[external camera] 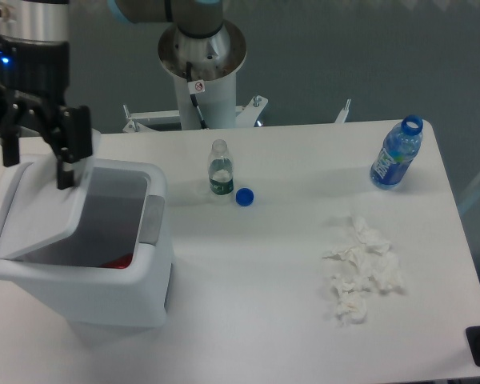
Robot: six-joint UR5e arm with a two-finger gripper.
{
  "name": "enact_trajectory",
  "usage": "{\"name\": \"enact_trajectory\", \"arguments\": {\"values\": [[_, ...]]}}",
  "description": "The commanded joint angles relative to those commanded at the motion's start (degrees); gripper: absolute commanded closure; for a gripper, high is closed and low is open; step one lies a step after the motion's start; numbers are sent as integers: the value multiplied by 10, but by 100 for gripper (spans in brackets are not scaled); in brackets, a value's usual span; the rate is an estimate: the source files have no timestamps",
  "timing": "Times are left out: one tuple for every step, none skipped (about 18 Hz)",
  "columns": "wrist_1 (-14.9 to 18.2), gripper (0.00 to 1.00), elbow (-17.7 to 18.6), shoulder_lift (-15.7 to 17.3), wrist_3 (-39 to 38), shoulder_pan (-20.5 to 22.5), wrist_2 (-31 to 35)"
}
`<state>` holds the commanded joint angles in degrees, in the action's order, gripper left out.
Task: Close the trash can
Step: 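Push the upright lid forward with the gripper to swing it down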
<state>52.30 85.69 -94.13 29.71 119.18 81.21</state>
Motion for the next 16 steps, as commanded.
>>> {"name": "enact_trajectory", "arguments": {"values": [[0, 0, 0, 0, 0, 2, 5], [-2, 0, 0, -1, 0, 4, 11], [-7, 0, 0, -3, 0, 9, 16], [-11, 0, 3, -3, 0, 9, 25], [-11, 0, 4, -4, 0, 11, 33], [-12, 0, 5, -6, 0, 11, 40], [-12, 0, 5, -8, 0, 11, 41], [-12, 0, 5, -10, 0, 14, 41], [-13, 0, 5, -11, 0, 19, 41], [-16, 0, 5, -11, 0, 25, 41], [-18, 0, 4, -11, 0, 31, 41], [-19, 0, 4, -12, 0, 35, 41], [-20, 0, 4, -12, 0, 38, 41], [-20, 0, 4, -14, 0, 39, 41], [-20, 0, 5, -14, 0, 42, 41], [-20, 0, 5, -15, 0, 44, 41]]}}
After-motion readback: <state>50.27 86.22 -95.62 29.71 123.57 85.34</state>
